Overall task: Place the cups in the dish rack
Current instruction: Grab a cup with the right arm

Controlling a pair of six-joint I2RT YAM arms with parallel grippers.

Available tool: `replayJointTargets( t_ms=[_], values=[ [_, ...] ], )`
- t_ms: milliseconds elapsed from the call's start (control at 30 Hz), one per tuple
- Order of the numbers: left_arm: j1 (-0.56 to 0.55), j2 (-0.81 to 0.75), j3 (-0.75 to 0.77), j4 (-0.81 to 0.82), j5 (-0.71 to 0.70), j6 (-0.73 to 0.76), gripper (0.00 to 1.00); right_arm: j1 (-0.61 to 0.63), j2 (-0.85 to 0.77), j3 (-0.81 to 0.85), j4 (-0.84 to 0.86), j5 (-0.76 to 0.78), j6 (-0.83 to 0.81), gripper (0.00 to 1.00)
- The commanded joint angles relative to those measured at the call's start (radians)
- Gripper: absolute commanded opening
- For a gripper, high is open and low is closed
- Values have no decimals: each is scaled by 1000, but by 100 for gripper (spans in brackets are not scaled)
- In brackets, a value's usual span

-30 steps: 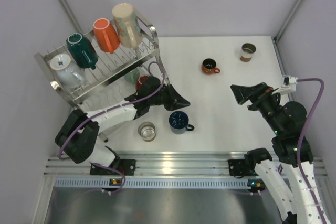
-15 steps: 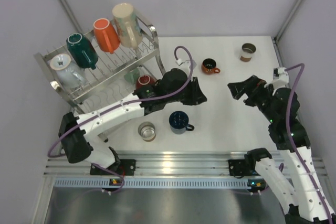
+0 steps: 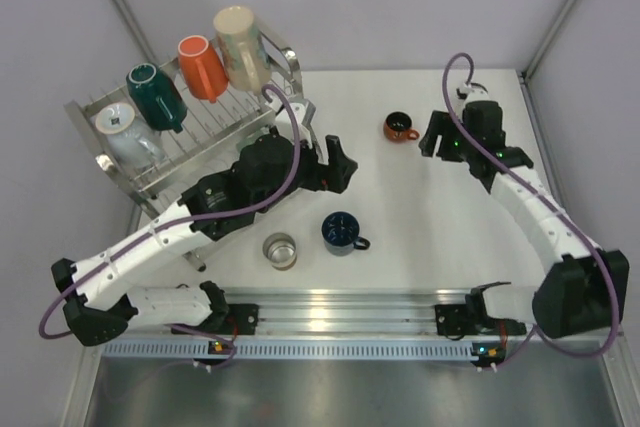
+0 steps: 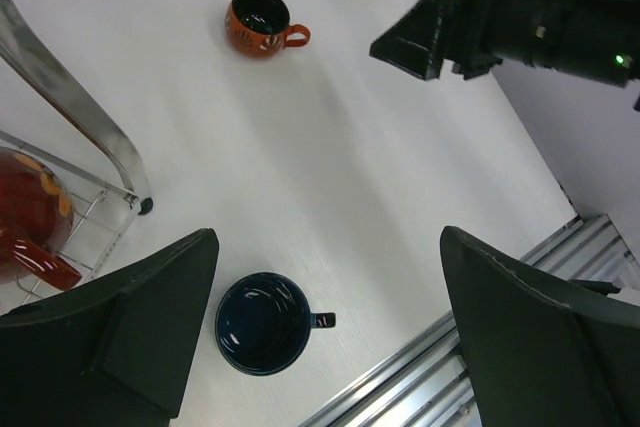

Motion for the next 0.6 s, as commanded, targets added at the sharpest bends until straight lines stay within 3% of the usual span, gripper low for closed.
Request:
replayJointTargets(
  t_ms=[0,200,400,567],
  values=[
    [0,-23,-20,-5,26,85,98,-9,147,135,156,87,-129,73],
    [-1,-145,-105,93,216,159,95,-7,463,344,180,56,-248,72],
    [0,-339,-253,247,236,178,90,-10,676,539,141,110,-348,70],
    [-1,-382,-267,262,263,210,87,-10,811,672,93,53,-391,67]
  ],
)
